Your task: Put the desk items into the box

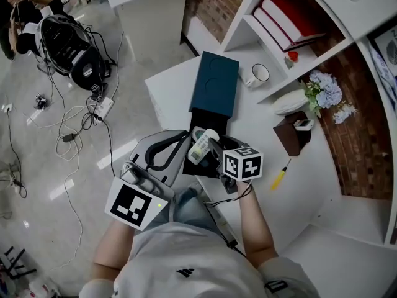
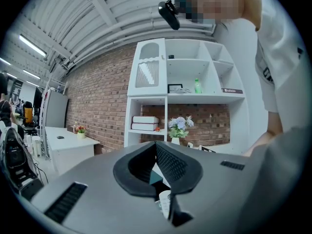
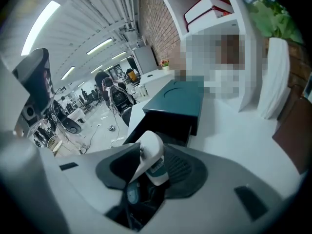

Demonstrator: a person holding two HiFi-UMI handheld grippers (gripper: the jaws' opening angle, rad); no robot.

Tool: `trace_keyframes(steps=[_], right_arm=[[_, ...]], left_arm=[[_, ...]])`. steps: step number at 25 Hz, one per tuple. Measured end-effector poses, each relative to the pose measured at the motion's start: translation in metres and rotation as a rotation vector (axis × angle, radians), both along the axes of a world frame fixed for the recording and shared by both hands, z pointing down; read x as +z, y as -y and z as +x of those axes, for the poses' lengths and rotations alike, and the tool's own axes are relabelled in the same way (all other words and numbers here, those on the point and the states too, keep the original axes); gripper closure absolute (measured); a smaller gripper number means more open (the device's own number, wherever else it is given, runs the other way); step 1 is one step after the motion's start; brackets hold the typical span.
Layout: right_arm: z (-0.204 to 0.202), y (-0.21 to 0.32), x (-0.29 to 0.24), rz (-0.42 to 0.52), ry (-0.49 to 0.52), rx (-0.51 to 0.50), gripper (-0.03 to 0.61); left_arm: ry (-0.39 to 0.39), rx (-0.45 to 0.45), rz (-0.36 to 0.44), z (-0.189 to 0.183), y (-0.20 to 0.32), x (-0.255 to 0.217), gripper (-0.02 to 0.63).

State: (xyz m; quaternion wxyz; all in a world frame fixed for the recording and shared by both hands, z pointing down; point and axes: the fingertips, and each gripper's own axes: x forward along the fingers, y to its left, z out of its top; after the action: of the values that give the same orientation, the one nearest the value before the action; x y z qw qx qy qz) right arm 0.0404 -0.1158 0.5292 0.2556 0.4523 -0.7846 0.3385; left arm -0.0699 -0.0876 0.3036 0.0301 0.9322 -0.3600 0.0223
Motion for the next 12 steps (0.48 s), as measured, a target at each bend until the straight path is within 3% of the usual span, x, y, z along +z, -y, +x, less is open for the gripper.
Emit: trace_keyframes(steps=[9, 12], right_arm=[[0.006, 0.006, -0.013, 0.045, 0.037, 0.042, 0.434], [0.005, 0.004, -0.026, 0.088, 0.059, 0.044, 0.488]], left_arm=[[0.011, 0.017, 0.002, 0.005, 0.001, 0.001, 0.601], [0.011, 0.035, 0.009, 0.010, 0.001, -0.001, 0.601]])
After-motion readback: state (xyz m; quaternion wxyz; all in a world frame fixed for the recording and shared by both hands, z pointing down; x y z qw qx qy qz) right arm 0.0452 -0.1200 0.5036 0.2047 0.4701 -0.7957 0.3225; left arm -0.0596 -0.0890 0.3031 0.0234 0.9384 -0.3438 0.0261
